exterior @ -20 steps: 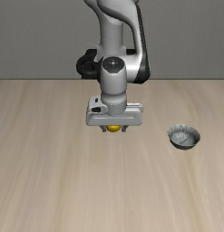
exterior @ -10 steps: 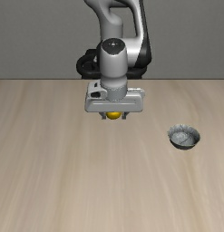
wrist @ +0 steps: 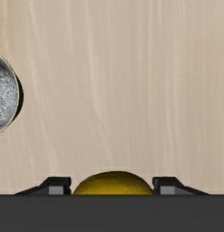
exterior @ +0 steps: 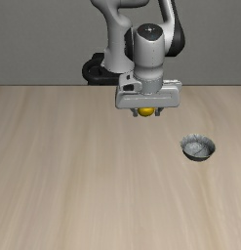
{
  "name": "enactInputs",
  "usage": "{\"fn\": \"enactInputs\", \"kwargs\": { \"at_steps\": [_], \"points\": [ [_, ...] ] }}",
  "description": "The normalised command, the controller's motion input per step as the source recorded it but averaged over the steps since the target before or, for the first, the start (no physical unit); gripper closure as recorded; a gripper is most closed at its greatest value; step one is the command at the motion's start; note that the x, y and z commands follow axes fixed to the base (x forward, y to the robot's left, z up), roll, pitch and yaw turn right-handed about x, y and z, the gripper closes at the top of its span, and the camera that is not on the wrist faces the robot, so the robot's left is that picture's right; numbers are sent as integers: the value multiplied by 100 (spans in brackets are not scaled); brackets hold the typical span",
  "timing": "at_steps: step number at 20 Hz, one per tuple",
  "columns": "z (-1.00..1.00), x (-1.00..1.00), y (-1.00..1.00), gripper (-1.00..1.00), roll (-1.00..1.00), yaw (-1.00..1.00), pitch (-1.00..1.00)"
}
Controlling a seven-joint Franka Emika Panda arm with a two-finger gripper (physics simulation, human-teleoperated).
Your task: Pick the lemon and place it on the bowl
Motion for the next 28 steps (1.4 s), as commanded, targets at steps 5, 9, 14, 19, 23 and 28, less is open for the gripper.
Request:
{"fn": "enactInputs", "kwargs": {
  "at_steps": [5, 9, 14, 19, 23, 28],
  "points": [
    [0, 0, 100, 100, 0, 0, 0],
    [0, 0, 100, 100, 0, 0, 0],
    [0, 60, 40, 100, 0, 0, 0],
    [0, 80, 0, -100, 0, 0, 0],
    [0, 0, 0, -100, 0, 0, 0],
    [0, 0, 0, -100, 0, 0, 0]
  ]
}}
